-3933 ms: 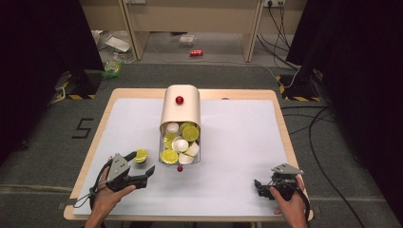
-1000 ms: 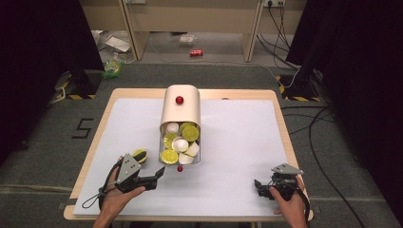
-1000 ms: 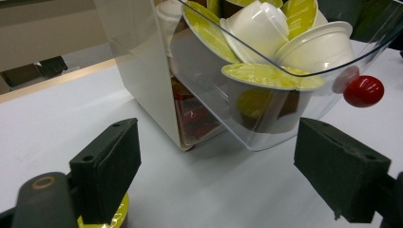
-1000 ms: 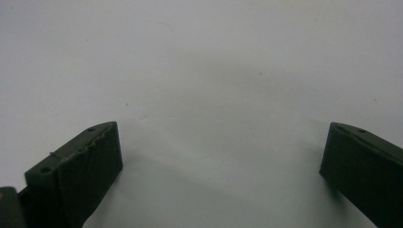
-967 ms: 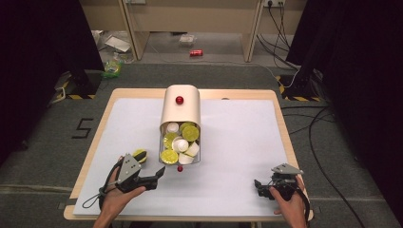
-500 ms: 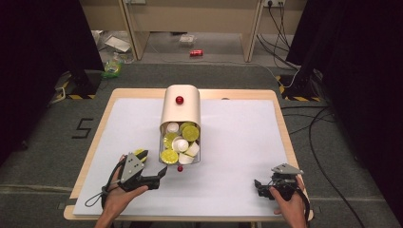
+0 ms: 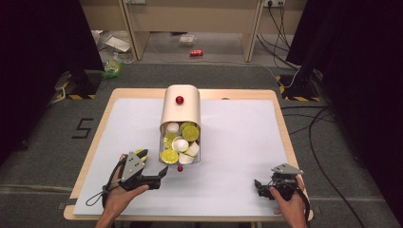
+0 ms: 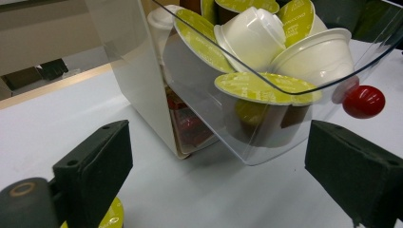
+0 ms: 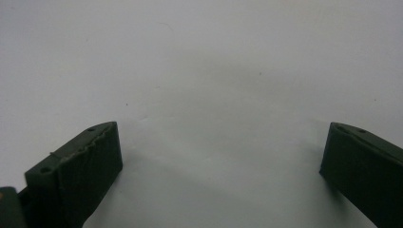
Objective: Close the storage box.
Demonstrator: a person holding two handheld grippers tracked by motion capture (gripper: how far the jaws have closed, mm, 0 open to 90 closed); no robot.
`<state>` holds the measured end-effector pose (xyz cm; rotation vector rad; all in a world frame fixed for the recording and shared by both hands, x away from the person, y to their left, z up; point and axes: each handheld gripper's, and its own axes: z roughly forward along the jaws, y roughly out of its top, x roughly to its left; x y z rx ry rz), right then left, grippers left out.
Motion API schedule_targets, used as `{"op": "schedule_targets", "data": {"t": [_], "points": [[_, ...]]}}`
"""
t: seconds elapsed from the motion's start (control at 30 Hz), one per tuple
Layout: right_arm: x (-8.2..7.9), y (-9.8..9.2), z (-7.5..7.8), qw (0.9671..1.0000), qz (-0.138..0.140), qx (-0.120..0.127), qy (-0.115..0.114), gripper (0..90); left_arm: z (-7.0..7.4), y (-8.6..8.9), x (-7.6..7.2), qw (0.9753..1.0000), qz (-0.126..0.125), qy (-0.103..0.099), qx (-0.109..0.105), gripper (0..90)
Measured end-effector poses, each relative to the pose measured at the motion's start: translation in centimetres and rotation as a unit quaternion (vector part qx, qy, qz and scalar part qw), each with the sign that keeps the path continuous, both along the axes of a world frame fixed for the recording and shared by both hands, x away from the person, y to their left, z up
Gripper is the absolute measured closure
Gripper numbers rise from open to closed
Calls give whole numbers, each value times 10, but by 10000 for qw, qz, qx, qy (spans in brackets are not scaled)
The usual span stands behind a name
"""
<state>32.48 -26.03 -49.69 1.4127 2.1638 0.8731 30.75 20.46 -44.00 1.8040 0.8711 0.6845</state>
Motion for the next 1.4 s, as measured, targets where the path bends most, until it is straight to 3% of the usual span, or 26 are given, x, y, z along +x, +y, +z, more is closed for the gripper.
{"op": "schedule_targets", "data": {"t": [1.4], "points": [[0,0,0,10000,-1,-2,-1,2,7,-7,13,9998,31,-79,-162,63]]}}
